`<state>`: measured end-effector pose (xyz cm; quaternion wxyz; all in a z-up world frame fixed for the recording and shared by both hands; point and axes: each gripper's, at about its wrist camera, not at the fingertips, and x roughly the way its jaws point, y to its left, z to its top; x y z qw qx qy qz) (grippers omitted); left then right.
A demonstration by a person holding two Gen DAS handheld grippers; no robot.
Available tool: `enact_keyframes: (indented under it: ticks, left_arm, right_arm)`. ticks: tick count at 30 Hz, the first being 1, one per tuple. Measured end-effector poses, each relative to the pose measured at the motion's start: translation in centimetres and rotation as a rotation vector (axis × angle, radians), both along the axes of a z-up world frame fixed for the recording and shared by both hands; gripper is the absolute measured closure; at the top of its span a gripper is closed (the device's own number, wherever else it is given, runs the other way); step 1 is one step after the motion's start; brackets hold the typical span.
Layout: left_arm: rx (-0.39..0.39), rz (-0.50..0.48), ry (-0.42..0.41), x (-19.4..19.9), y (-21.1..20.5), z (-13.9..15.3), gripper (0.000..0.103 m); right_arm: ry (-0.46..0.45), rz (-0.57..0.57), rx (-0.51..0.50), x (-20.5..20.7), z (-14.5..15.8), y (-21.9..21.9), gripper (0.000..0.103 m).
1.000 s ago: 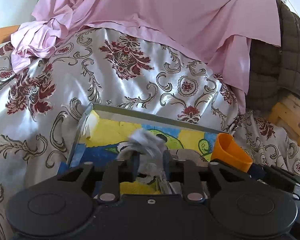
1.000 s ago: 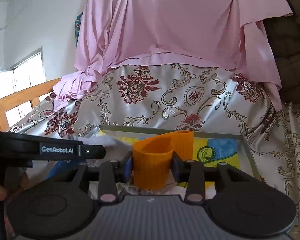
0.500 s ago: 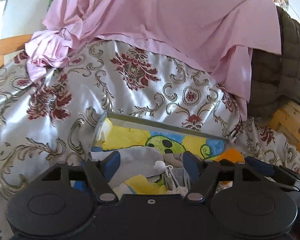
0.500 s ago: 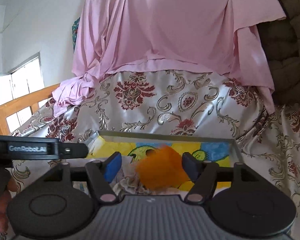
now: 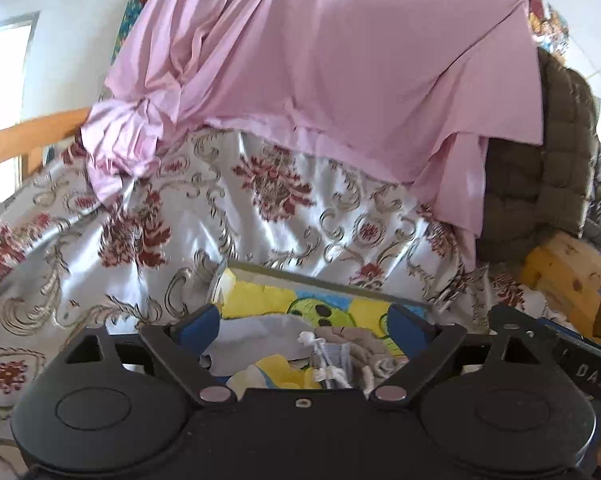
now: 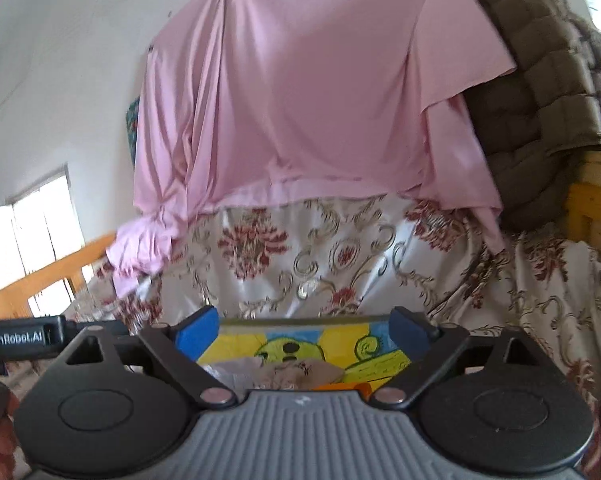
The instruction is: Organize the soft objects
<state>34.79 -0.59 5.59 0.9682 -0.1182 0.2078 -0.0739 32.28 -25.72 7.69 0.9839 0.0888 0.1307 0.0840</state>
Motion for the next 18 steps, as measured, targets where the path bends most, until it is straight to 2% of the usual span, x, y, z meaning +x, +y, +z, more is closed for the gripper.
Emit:
enact_keyframes:
  ticks: [10, 18]
  left_arm:
    - [0.011, 0.01, -0.095, -6.9, -1.2, 2.7, 0.001]
    - [0.0, 0.044, -0.074, -12.5, -1.4, 1.3, 0.001]
  right_arm:
    - [-0.042, -0.039, 0.035, -6.6, 2.2, -1.7, 0.0]
    - [-0.007, -0.03, -0.014, -12.1, 1.6, -1.0, 0.0]
